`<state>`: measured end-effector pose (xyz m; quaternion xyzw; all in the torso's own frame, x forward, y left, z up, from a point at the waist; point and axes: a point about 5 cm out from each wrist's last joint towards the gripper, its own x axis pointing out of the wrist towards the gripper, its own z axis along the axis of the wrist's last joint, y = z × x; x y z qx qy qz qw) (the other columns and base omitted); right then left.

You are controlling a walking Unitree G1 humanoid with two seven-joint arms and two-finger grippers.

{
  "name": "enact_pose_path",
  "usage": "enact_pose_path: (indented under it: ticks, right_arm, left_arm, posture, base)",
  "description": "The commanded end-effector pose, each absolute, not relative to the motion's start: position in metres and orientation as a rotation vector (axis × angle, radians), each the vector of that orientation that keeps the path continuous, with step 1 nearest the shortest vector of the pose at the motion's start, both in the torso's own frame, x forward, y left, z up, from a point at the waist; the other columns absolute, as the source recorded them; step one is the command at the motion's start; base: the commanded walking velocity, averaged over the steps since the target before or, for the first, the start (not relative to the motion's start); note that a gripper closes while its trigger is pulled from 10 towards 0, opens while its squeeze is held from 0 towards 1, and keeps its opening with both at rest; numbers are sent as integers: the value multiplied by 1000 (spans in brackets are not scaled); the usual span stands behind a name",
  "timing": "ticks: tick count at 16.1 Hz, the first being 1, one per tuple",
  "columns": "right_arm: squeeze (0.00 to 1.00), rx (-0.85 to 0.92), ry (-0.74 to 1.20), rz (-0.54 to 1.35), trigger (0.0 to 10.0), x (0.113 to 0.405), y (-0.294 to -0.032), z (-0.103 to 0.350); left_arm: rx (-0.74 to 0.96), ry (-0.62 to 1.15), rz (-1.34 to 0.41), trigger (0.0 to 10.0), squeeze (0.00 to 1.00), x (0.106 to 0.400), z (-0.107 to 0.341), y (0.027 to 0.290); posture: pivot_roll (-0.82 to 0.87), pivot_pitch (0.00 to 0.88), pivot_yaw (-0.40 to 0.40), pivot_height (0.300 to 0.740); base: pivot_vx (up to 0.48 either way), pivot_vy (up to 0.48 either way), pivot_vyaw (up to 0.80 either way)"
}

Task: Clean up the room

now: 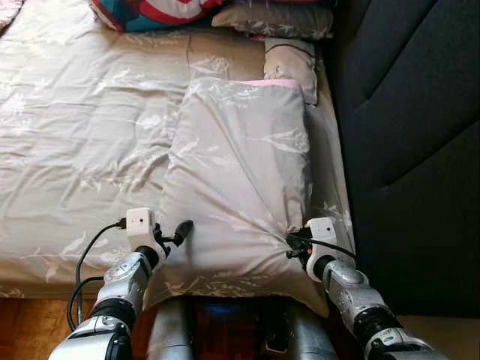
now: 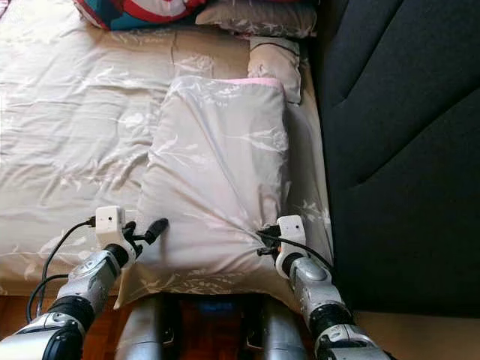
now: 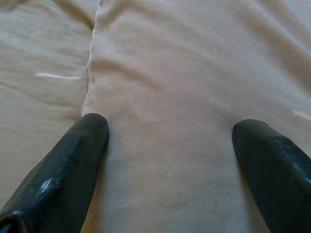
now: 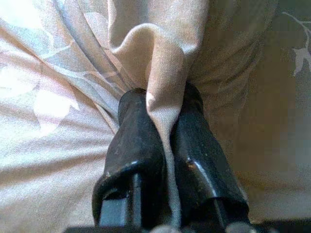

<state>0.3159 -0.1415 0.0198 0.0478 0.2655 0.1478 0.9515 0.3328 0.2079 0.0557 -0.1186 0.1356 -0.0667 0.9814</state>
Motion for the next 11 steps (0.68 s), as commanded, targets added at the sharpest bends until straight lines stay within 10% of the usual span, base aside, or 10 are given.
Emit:
enact_pose_path:
  ticks: [1, 6, 8, 11]
  right_arm:
    - [0, 100, 723, 261, 0, 283, -155, -16]
    - [0, 121, 699, 298, 0, 277, -152, -16]
    - [0, 125, 685, 313, 0, 275, -150, -14]
    - [0, 134, 669, 328, 0, 273, -148, -11]
  left_arm:
    - [-265, 346, -128, 10000, 1000, 319, 36, 210]
    - [-255, 379, -105, 10000, 1000, 305, 23, 215]
    - [-249, 400, -99, 10000, 0, 301, 18, 216]
    - [-269, 416, -110, 10000, 0, 301, 16, 212]
  posture:
    - [-57, 409, -120, 652]
    - [-77, 438, -138, 652]
    - [-92, 460, -143, 652]
    - [-101, 474, -147, 652]
  base:
    - [0, 0, 0]
    - [0, 0, 0]
    - [0, 0, 0]
    - [0, 0, 0]
